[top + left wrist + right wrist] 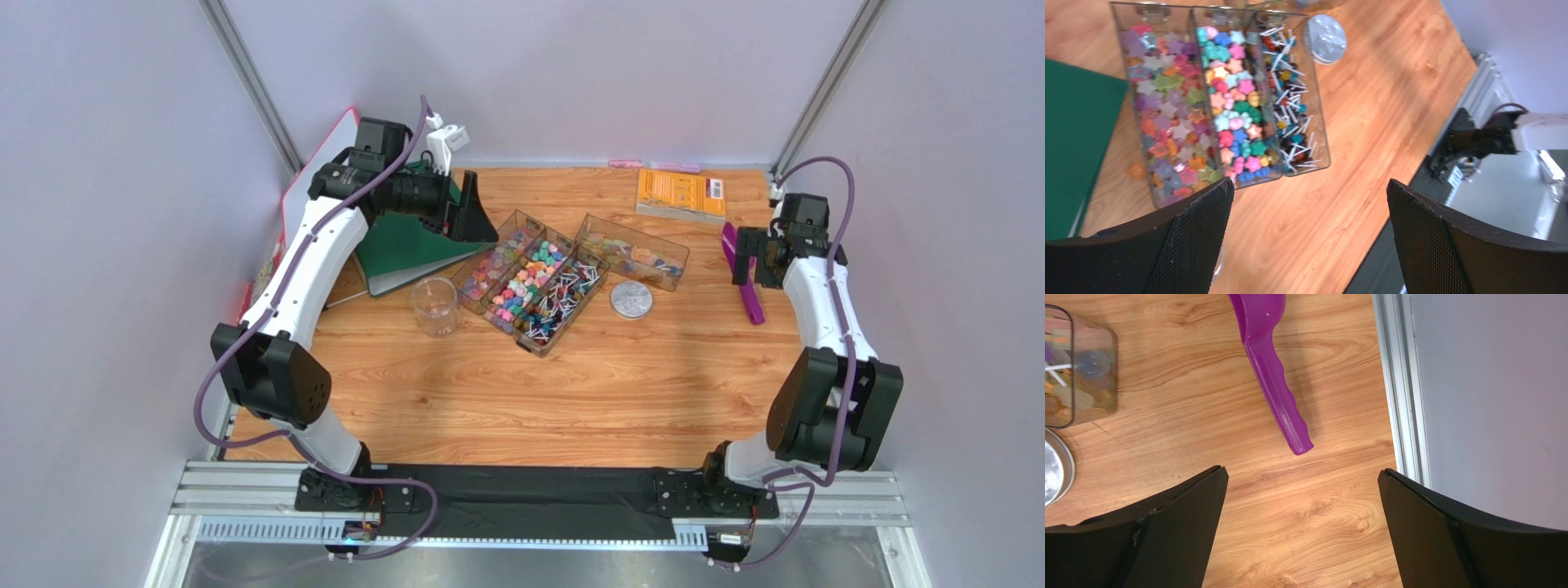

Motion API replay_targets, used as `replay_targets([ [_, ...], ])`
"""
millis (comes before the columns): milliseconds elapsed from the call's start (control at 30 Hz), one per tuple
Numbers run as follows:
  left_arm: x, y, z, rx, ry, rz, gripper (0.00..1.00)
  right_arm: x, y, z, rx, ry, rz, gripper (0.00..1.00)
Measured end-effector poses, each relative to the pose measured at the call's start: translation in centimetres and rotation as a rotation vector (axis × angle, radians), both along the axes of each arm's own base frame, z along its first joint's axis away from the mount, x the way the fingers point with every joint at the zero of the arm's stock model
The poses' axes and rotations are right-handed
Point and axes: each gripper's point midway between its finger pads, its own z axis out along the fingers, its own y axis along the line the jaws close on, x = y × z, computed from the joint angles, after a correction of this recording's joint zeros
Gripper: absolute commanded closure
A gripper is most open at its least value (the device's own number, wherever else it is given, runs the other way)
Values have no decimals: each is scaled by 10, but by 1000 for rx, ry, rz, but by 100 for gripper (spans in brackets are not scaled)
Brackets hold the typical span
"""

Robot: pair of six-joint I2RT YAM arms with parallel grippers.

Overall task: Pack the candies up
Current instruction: Pick up the spatula from the center of the board.

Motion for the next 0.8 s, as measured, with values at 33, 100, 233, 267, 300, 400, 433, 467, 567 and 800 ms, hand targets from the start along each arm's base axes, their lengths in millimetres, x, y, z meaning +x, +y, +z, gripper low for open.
replay_targets([
  [33, -3, -3, 3, -20, 11, -17, 0, -1, -1, -3, -8, 12, 3, 0],
  [100, -10, -9, 13, -69, 19, -54, 2, 0, -7, -10, -41, 47, 23, 0],
  [233, -15, -13, 14, -81, 23, -76, 4, 13, -27, -28, -57, 120, 23, 0],
  [267, -14, -13, 11, -64, 20, -69, 1, 20, -35, -32, -60, 132, 18, 0],
  [300, -11, -11, 7, -36, 7, -56, 0, 27, -42, -34, -64, 134, 14, 0],
  [400, -2, -4, -10, 86, -51, -18, 0, 37, -53, -38, -64, 137, 24, 2],
  [433, 2, -1, -16, 142, -79, -3, 0, 38, -54, -37, -58, 133, 35, 3],
  [467, 6, 2, -21, 196, -107, 9, 0, 38, -53, -38, -51, 131, 47, 4],
  [567, 12, 7, -33, 323, -173, 30, 0, 43, -42, -41, -10, 111, 124, 7],
  [800, 19, 22, -47, 454, -210, 61, 2, 43, -21, -71, 71, 144, 257, 14],
])
